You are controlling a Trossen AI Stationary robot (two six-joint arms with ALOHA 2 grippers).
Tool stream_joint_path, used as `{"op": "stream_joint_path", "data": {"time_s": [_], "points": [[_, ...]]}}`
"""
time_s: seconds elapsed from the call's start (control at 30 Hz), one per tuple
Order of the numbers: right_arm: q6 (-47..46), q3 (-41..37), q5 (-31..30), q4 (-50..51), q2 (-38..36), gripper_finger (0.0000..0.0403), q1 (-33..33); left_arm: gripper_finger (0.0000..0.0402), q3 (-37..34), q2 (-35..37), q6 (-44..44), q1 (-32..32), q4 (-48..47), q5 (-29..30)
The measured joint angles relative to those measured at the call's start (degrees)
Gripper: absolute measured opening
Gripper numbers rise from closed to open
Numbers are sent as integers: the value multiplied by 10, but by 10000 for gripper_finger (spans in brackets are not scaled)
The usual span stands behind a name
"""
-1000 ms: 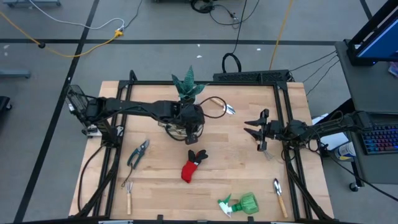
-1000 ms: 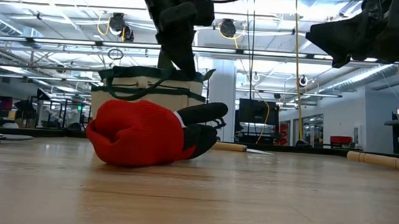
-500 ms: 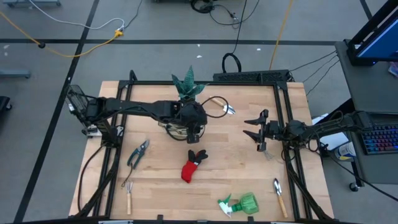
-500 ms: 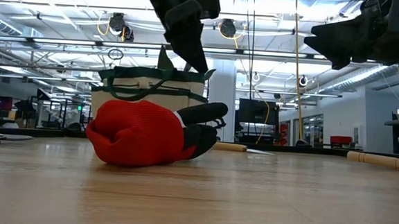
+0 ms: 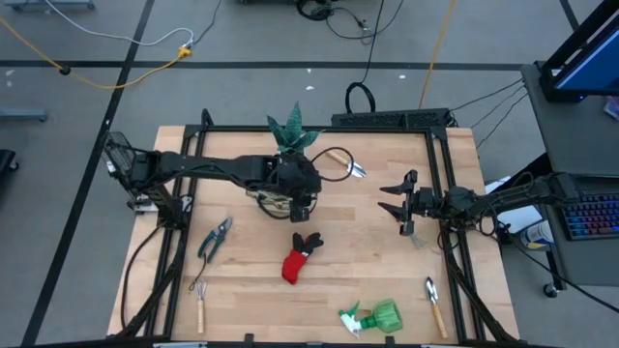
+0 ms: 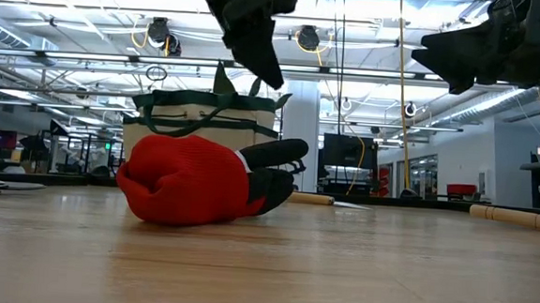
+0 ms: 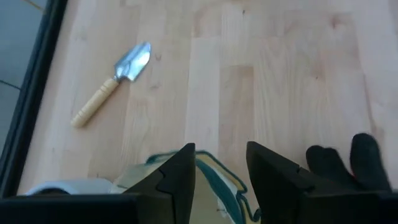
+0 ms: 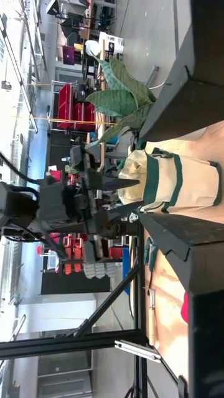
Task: Pick & Place Garden tools in Gardening bag
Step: Prepare the gardening bag, then put the green spray bottle into the gardening bag
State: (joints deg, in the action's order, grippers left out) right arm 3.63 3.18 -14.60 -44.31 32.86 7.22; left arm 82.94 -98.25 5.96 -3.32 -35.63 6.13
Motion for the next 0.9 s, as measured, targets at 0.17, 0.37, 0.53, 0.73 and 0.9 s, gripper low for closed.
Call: {"op": "stream_joint_path", "data": {"time_s": [0.17, 0.37, 0.53, 0.73, 0.9], "points": [[-31, 0, 30, -5, 1, 188, 0, 150, 0, 32, 0, 9, -2, 0], [-56, 0, 77, -6, 7, 185, 0, 150, 0, 68, -1, 22, -1, 0], [-62, 2, 90, -9, 29, 183, 0, 150, 0, 92, -2, 33, -2, 0], [-75, 35, 143, -8, 79, 182, 0, 150, 0, 118, -4, 42, -3, 7], [-94, 74, 179, -7, 137, 182, 5, 150, 0, 130, -16, 53, -14, 37]]}}
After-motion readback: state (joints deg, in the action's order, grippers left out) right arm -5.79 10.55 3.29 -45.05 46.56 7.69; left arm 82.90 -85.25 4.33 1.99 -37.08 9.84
